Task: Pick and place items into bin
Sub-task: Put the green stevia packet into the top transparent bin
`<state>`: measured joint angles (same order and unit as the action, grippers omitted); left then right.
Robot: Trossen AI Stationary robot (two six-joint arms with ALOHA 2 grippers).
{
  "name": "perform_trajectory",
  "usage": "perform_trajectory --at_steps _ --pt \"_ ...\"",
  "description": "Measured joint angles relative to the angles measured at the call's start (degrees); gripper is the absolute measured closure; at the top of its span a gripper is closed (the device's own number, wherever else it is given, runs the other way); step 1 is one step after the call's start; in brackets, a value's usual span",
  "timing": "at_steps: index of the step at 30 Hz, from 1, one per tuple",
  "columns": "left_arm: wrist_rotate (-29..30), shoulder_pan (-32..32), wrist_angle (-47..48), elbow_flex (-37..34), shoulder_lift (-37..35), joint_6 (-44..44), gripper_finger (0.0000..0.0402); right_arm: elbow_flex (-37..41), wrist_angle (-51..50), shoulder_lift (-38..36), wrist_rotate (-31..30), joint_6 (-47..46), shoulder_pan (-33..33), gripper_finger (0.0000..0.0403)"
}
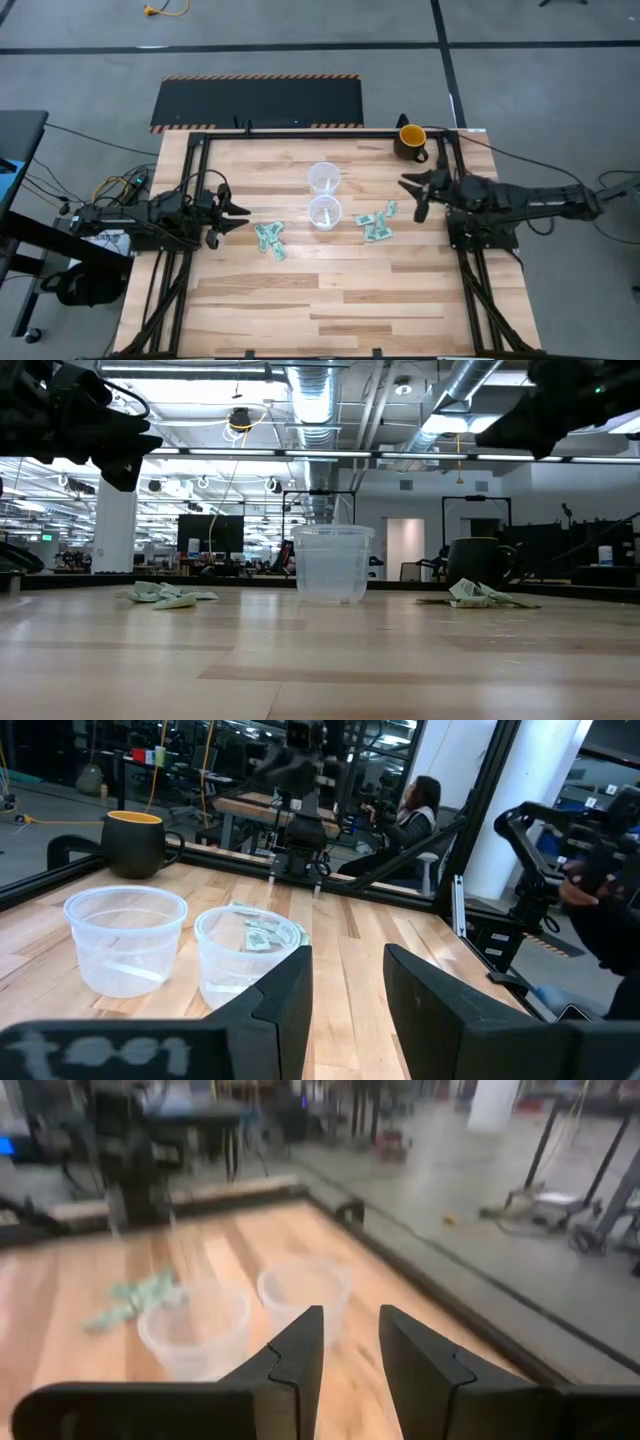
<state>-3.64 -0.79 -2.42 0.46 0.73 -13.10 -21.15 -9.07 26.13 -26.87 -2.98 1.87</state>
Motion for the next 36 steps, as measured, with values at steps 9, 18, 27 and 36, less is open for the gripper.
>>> perform_trajectory --at_steps 9,18,27,36 --pt "0.0 0.0 0.0 0.0 0.0 0.0 0.0288 -3.0 -7.7 11.4 7.4 1.4 -0.5 0.031" --pt "0.0 0.0 0.0 0.0 0.0 0.0 0.0288 -4.7 -14.7 18.9 7.6 0.9 -0.5 0.031" --pt "0.0 0.0 0.0 0.0 0.0 0.0 0.0288 -4.7 -14.5 25.4 10.4 -1.7 -0.5 0.0304" --pt "0.0 0.0 0.0 0.0 0.0 0.0 0.0288 -4.7 -13.2 29.8 9.0 -2.6 -0.5 0.0231"
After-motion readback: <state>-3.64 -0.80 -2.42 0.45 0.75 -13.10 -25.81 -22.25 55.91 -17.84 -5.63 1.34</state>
